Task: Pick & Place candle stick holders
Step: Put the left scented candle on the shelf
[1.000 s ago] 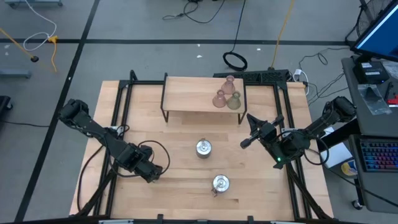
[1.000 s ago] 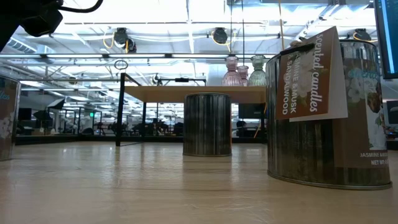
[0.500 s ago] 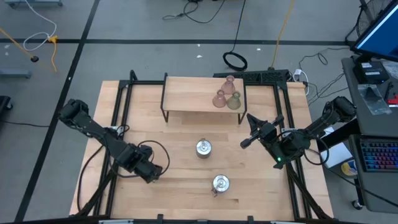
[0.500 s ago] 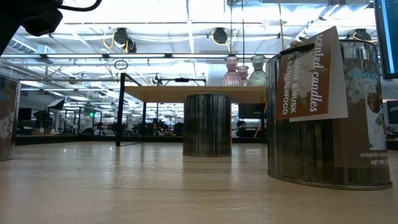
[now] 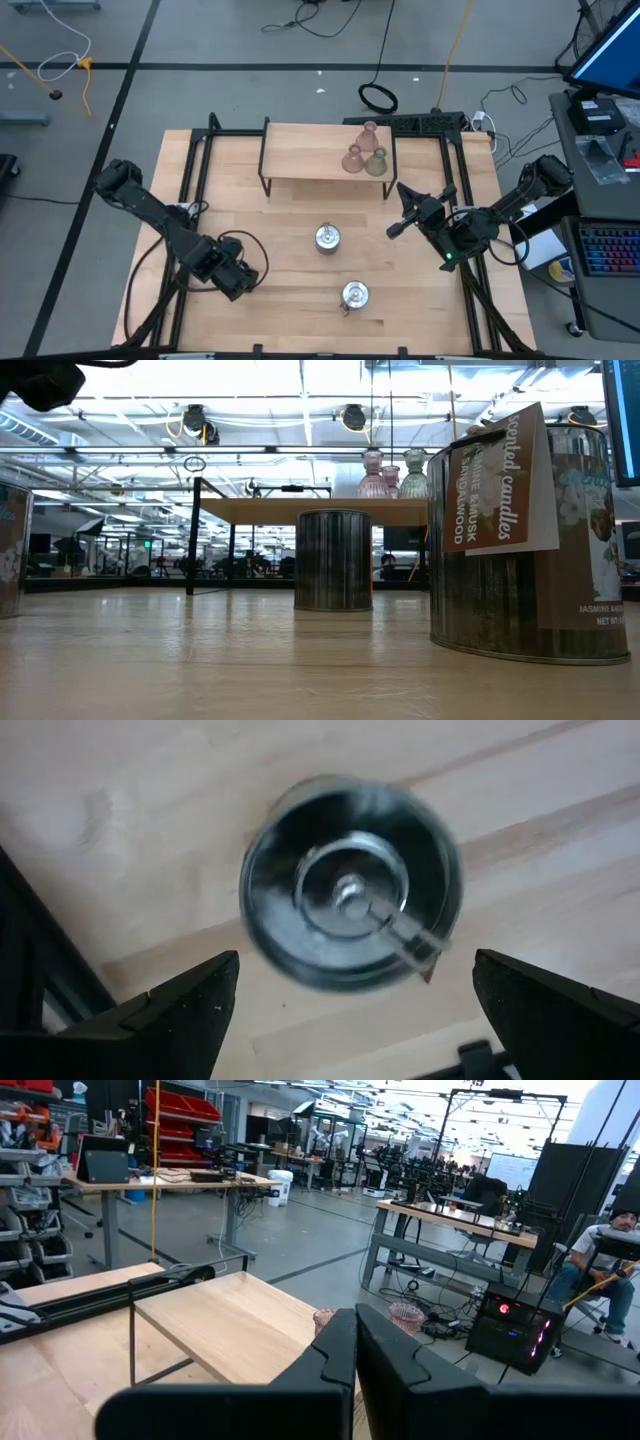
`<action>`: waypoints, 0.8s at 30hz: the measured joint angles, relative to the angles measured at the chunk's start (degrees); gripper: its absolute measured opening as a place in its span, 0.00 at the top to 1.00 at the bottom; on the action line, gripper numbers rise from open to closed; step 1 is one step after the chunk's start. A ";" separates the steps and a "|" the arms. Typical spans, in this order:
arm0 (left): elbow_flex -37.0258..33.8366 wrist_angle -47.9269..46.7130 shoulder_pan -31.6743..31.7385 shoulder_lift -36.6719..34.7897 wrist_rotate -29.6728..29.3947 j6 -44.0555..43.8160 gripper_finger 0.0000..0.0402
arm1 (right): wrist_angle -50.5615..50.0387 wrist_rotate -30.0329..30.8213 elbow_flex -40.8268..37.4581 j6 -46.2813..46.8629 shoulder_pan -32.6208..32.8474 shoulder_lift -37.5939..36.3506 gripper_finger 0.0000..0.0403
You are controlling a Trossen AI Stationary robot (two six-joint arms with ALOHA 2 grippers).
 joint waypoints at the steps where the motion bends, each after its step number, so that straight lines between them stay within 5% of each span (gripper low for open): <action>1: 0.00 0.90 -0.57 0.01 -0.27 -0.40 0.00 | 0.00 0.00 0.00 -0.07 0.00 0.00 1.00; 11: 0.02 9.29 -8.48 0.00 -7.95 -8.45 0.01 | 0.00 0.00 0.00 -0.21 0.00 -0.02 1.00; 24: 0.02 8.32 -10.26 0.00 -8.92 -12.56 0.01 | -0.02 -0.02 0.00 -0.21 0.00 -0.02 1.00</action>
